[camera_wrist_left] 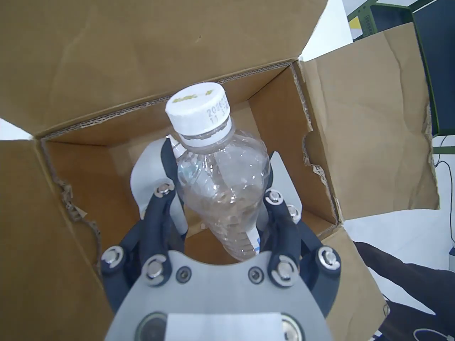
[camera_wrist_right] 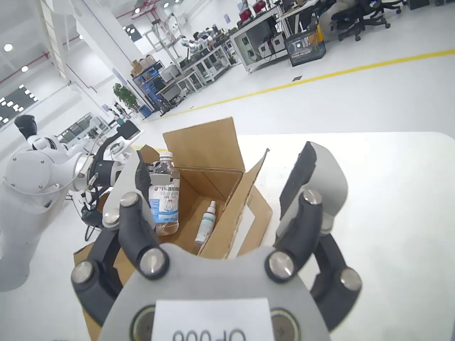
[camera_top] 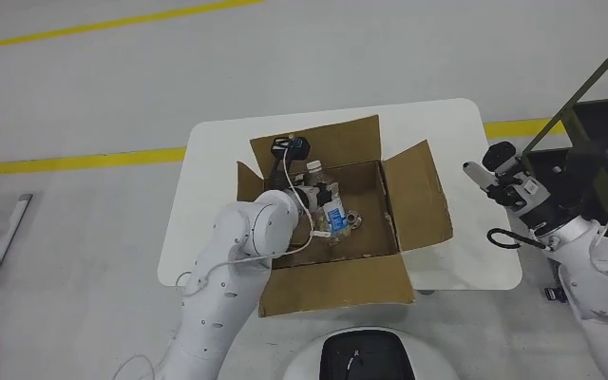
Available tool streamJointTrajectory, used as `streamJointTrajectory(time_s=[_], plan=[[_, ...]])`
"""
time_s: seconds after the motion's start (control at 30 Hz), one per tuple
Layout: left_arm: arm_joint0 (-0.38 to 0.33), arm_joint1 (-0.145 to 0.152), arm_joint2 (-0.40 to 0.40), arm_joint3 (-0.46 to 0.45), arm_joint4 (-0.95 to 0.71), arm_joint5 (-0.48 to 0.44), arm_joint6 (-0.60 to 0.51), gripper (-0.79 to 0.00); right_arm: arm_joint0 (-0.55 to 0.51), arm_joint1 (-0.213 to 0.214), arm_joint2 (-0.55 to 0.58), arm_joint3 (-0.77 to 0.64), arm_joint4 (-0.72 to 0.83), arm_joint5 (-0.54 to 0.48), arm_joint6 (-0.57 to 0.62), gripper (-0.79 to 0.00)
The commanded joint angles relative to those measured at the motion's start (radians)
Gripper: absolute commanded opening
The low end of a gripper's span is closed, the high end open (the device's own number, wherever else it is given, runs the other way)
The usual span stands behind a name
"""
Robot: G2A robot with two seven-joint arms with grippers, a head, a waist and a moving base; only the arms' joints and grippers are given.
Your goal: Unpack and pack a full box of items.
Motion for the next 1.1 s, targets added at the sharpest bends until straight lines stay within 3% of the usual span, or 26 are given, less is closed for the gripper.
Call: streamJointTrajectory(time_s=[0.0, 0.2, 0.23, 0.33, 0.4, 0.57, 0.93, 1.03, 1.07], plan=[[0.006, 0.004, -0.027, -0.042, -0.001, -0.001, -0.016, -0.785, 0.004, -0.001, -0.020, -0.019, -0.026, -0.003, 0.003, -0.785], [0.021, 0.016, -0.101, -0.137, 0.023, -0.004, -0.045, -0.785, 0.022, -0.005, -0.095, 0.005, -0.101, 0.027, 0.011, -0.785], [0.023, 0.018, -0.112, -0.152, 0.022, -0.006, -0.048, -0.785, 0.025, -0.006, -0.106, 0.014, -0.107, 0.035, 0.012, -0.631], [0.027, 0.023, -0.145, -0.195, 0.036, -0.011, -0.055, -0.785, 0.033, -0.007, -0.116, 0.028, -0.171, 0.061, 0.012, -0.314], [0.029, 0.026, -0.170, -0.223, 0.042, -0.009, -0.062, -0.785, 0.030, -0.007, -0.109, 0.036, -0.190, 0.082, 0.009, -0.299], [0.040, 0.036, -0.224, -0.260, 0.071, -0.032, -0.078, -0.785, 0.013, -0.005, -0.079, 0.068, -0.153, 0.113, 0.052, -0.394], [0.066, 0.057, -0.389, -0.350, 0.111, -0.029, -0.090, -0.785, 0.044, -0.005, -0.139, 0.137, -0.037, 0.094, 0.211, -0.434], [0.066, 0.063, -0.431, -0.373, 0.137, -0.033, -0.097, -0.785, 0.058, -0.006, -0.154, 0.157, -0.010, 0.094, 0.226, -0.511], [0.066, 0.064, -0.440, -0.375, 0.141, -0.031, -0.096, -0.785, 0.060, -0.006, -0.156, 0.162, -0.005, 0.094, 0.228, -0.625]])
